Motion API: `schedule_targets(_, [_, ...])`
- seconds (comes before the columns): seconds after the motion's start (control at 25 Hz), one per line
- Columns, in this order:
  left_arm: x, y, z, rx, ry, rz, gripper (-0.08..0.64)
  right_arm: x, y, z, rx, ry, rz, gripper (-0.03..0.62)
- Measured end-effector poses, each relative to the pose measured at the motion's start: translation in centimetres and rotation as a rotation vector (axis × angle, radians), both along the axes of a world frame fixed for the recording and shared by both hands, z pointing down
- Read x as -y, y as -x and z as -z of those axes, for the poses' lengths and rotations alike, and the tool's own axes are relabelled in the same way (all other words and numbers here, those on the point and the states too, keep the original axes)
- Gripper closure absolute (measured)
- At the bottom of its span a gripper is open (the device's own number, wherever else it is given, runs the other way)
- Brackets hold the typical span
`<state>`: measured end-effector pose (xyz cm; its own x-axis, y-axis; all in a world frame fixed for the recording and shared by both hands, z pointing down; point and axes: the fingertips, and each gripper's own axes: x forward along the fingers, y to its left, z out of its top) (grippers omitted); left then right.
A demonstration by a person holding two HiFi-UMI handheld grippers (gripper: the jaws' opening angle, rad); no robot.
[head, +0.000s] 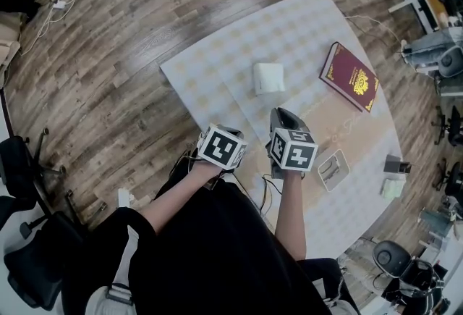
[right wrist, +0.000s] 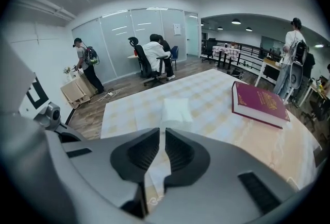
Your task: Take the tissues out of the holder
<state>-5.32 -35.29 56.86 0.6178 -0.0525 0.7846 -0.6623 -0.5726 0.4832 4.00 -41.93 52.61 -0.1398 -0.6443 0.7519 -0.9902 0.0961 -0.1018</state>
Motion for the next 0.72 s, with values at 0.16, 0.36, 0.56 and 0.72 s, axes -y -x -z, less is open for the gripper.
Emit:
schedule_targets(0.16, [0.2, 1.5, 0.5, 0.0, -0.007, 0.011, 0.56, -0.9, 2.4, 0.3, 0.009, 0.011, 0.023, 0.568])
schedule_targets(0.36, [-1.6, 1.7, 0.8, 0.019, -0.036, 0.019, 0.56, -4.0, 3.5, 0.3, 0.037, 0.021, 0.038, 0.575])
schedule_targets(0.56, [-3.8, 1.5, 0.5, 0.026, -0.047, 0.02, 0.56, -7.0, 4.0, 0.0, 0.051, 0.028, 0.045, 0.578])
schedule_targets(0.72, [-6.2, 1.1, 0.3, 0.031, -0.051, 0.016, 0.56, -9.9, 3.8, -0.2, 0.056, 0.031, 0.046, 0.578])
